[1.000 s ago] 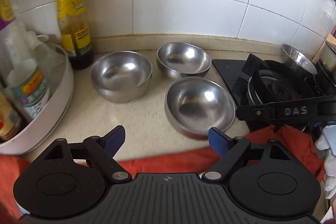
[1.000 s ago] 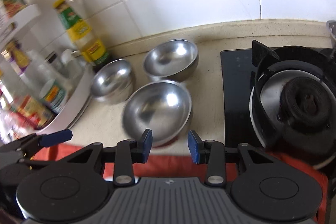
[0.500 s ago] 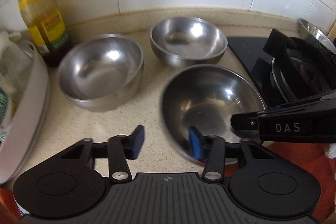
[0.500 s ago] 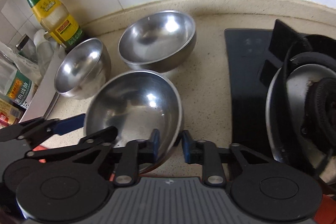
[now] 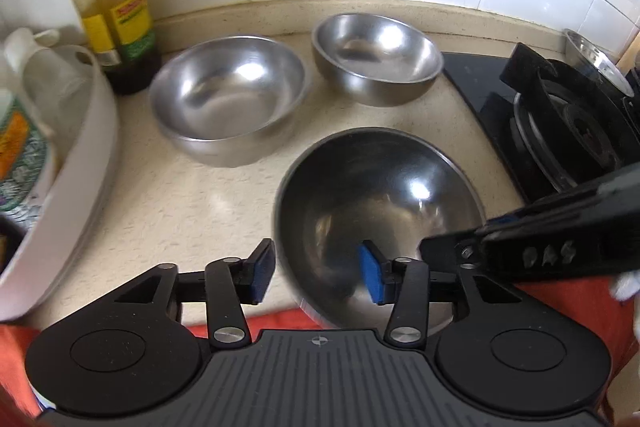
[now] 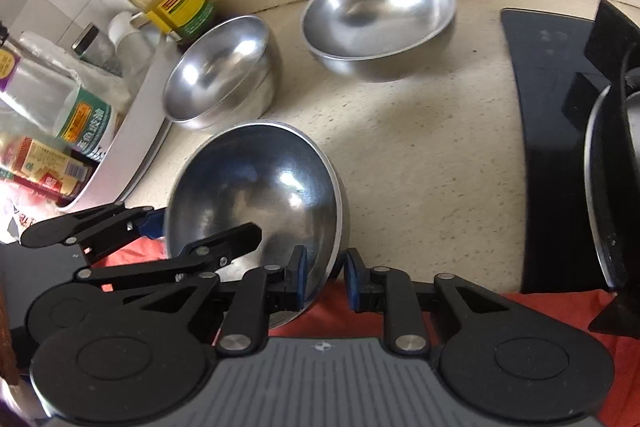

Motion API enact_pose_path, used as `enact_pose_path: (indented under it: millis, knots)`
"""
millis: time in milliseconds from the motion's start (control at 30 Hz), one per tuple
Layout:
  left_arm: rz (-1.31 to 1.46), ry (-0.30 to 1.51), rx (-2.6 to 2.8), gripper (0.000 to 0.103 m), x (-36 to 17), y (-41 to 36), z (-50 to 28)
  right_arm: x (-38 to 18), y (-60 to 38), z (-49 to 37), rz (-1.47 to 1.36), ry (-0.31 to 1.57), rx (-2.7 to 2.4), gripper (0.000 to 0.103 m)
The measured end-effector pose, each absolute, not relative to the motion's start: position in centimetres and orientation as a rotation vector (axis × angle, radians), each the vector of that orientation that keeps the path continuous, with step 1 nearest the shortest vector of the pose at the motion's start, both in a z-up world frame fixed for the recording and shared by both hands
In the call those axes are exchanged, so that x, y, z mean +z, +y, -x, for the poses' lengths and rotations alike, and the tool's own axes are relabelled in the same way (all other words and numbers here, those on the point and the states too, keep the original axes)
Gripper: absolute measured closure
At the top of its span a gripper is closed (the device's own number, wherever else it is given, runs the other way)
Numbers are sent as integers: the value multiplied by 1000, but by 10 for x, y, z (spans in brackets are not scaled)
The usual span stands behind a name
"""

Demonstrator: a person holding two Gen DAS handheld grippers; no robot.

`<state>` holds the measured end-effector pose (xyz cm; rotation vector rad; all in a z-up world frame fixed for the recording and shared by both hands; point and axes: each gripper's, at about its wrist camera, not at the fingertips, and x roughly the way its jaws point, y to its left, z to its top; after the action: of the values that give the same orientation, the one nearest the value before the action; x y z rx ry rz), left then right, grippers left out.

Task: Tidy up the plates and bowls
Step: 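Release the stack and move the right gripper to a steel bowl rim, then grasp the steel bowl rim with the right gripper and lift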

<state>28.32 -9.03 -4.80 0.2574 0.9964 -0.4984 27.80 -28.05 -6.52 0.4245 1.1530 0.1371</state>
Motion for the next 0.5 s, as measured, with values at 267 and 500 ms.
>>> enact_pose_path:
  millis: [267,500]
  knots:
    - [-142,921,-376,22,-24,-61,-311,-26,-298,-285,-374,1019,79,75]
    - [-20,980,-274,24,-37,-55,-352,-26,-279,-356,-401,1006,136,75]
